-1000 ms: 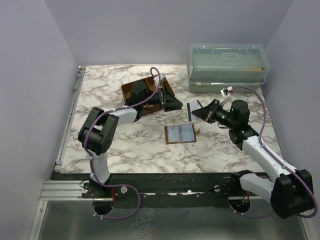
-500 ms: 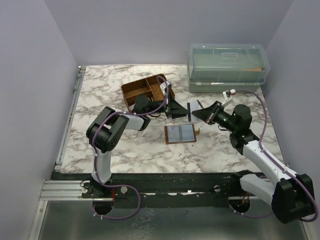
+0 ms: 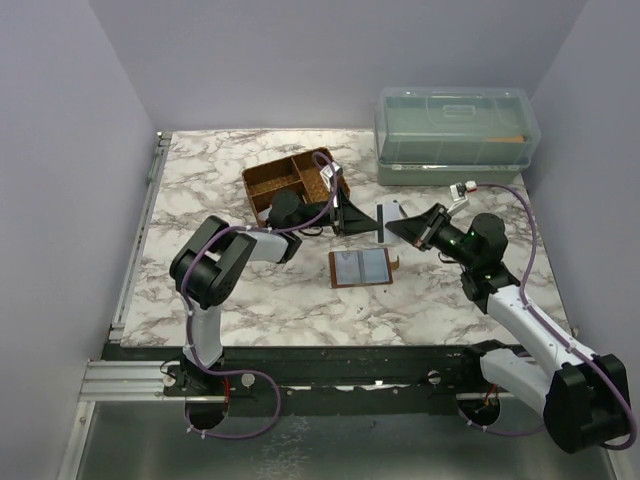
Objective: Put the credit cards into the card holder
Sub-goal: Insert the credit card into the card holder.
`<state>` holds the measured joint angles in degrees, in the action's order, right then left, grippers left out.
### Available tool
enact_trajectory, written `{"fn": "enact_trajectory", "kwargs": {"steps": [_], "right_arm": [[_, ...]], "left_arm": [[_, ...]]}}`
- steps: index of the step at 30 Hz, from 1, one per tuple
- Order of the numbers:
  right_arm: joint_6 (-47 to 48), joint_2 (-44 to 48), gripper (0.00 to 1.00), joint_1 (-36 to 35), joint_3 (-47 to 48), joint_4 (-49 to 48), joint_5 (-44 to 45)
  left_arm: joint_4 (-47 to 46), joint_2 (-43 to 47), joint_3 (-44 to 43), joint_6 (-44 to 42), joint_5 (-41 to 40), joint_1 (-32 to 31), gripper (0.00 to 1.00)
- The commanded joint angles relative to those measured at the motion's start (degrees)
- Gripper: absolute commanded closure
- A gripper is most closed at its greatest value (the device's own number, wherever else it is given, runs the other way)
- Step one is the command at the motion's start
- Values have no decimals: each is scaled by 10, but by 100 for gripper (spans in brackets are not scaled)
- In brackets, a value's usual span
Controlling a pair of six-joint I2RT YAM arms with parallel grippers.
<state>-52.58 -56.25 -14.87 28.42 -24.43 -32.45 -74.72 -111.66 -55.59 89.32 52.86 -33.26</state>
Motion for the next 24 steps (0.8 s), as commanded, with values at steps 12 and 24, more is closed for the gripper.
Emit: {"fn": "enact_trajectory", "kwargs": {"steps": [12,24], "right_arm": [[191,30,40,2,62,336,163],[280,-181,51,2,94,292,-40]], "left_arm": [[685,112,-108,-418,-143,6,100],[789,128,-54,-467,-113,11,100]]}}
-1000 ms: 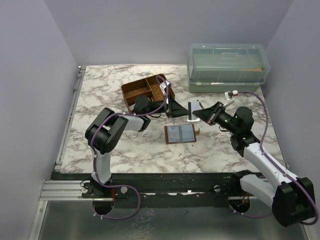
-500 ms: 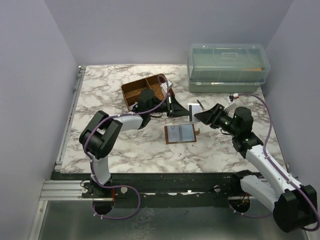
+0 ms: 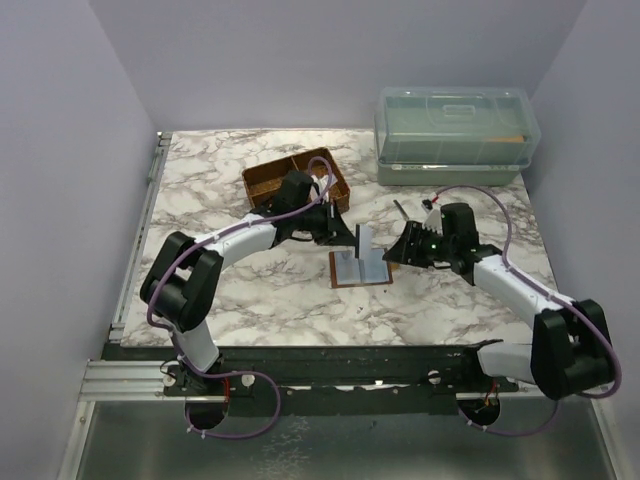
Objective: Put the credit cards into the card holder
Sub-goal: Insert the credit card into the card holder.
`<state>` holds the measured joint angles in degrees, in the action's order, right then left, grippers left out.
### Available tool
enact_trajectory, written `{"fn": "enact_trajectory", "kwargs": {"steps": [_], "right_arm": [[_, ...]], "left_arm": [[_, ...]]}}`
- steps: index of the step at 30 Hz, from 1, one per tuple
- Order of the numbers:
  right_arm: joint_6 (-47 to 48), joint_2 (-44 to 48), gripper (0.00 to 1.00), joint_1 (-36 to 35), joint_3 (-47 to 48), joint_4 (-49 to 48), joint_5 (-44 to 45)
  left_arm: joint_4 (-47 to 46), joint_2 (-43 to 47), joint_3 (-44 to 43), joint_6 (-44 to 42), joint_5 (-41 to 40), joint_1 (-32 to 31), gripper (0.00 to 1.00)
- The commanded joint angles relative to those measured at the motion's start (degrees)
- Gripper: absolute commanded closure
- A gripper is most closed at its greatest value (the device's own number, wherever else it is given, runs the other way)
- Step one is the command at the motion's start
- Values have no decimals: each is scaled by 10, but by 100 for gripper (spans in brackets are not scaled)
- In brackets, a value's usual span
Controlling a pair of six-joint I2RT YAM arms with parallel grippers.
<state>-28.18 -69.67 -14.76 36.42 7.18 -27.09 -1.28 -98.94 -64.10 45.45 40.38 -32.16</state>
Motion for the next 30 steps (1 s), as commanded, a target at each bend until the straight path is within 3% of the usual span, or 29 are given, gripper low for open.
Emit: {"fn": "enact_trajectory", "kwargs": {"steps": [1,7,16,30], "right_arm": [[35,-61,55,1,14,-37,-106],[35,-155,76,1,28,-82,-125],[26,-239,79,1,31,-130,-90],[7,-251,80,1,7,-154,-81]], "left_arm": [[56,1,38,-28,10,0,100],[56,-29,61,-9,25,0,100],[56,-82,31,-30,44,1,100],[58,-125,19,-34,44,2,100]]}}
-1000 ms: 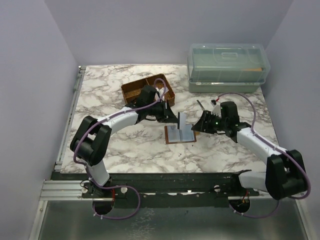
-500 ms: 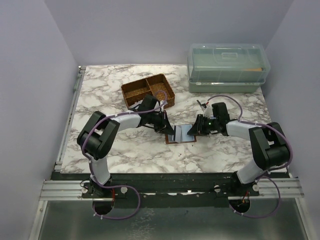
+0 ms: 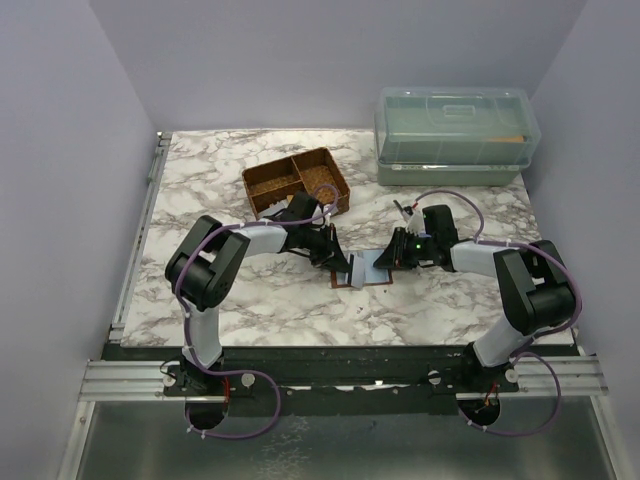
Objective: Put the credit cards into the card holder
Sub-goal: Insert the credit card into the card holder.
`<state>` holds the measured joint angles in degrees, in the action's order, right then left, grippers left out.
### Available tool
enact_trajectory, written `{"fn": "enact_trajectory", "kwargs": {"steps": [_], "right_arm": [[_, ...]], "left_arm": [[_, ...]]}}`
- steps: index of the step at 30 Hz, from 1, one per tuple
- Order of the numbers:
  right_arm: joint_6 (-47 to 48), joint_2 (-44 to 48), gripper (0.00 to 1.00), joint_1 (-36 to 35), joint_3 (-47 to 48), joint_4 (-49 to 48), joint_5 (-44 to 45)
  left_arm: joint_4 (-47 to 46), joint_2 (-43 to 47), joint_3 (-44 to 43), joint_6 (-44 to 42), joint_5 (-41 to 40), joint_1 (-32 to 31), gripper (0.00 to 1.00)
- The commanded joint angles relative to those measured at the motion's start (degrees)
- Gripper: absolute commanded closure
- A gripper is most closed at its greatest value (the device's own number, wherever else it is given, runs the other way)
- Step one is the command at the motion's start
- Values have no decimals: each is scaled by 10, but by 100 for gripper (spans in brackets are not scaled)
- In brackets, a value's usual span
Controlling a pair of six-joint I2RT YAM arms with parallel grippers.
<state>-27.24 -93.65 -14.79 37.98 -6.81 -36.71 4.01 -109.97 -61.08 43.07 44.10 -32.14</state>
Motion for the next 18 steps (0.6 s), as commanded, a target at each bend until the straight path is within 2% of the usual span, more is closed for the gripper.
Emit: {"fn": "enact_trajectory", "kwargs": {"steps": [1,7,13,18], "right_arm": [[-3,-11,80,1,-8,-12,16],[-4,-12,80,1,-8,-12,16],[-19,-13,81,2,-15,-22,16],[-32,-9,81,1,-21,-36,8]], "left_arm": [[6,-15,-10,-8,4,2,100],[4,-16,-11,-11,-7,2,100],[-37,-15,-9,14,-41,2,100],[-125,-18,12,61,-59,-2,100]]}}
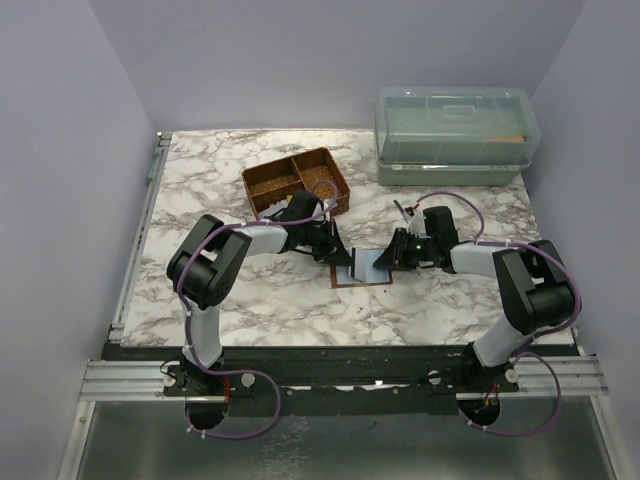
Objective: Put the credit cards into the card holder
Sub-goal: Insert the credit card into the card holder.
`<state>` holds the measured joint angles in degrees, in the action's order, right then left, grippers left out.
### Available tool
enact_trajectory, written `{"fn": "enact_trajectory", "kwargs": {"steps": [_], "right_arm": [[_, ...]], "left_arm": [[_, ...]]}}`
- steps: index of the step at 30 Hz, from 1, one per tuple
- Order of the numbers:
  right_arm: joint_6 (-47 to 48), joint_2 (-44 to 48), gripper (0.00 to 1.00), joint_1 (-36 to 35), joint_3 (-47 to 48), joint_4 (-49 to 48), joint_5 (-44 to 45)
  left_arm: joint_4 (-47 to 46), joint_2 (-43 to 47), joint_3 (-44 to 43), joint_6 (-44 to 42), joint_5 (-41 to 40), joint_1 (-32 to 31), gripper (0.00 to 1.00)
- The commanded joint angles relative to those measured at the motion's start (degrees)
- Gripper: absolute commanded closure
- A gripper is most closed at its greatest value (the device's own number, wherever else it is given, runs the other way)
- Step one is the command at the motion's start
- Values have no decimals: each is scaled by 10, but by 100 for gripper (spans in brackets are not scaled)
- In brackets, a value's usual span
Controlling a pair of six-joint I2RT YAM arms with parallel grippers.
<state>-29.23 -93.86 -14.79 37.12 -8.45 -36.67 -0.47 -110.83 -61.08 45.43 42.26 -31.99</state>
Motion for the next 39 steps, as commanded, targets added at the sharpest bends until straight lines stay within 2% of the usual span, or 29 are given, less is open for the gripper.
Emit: {"fn": "enact_trajectory", "kwargs": {"steps": [1,10,13,17,20,25,29,33,36,39], "right_arm": [[-13,-7,81,1,-13,-20,6],[-22,-5,81,1,-12,-24,-3],[-13,12,80,1,-1,9,11],[12,60,74,1,21,100,79],[29,81,65,1,30,157,132],[41,75,61,1,25,157,156],[49,39,65,1,27,129,146],[49,20,78,2,27,83,96],[31,6,87,1,27,48,57],[2,8,91,0,16,15,19]], "left_arm": [[-86,-8,14,39,-49,-4,100],[-111,-23,19,49,-38,-20,100],[-110,-28,19,47,-29,-20,100],[-84,-35,15,37,-26,-20,100],[-71,-42,11,29,-24,-20,100],[-54,-52,-2,16,-16,-20,100],[-48,-55,-12,14,-7,-21,100],[-39,-65,-33,18,-5,-31,100],[-33,-77,-48,46,-44,-53,100],[-32,-82,-51,84,-99,-66,100]]}}
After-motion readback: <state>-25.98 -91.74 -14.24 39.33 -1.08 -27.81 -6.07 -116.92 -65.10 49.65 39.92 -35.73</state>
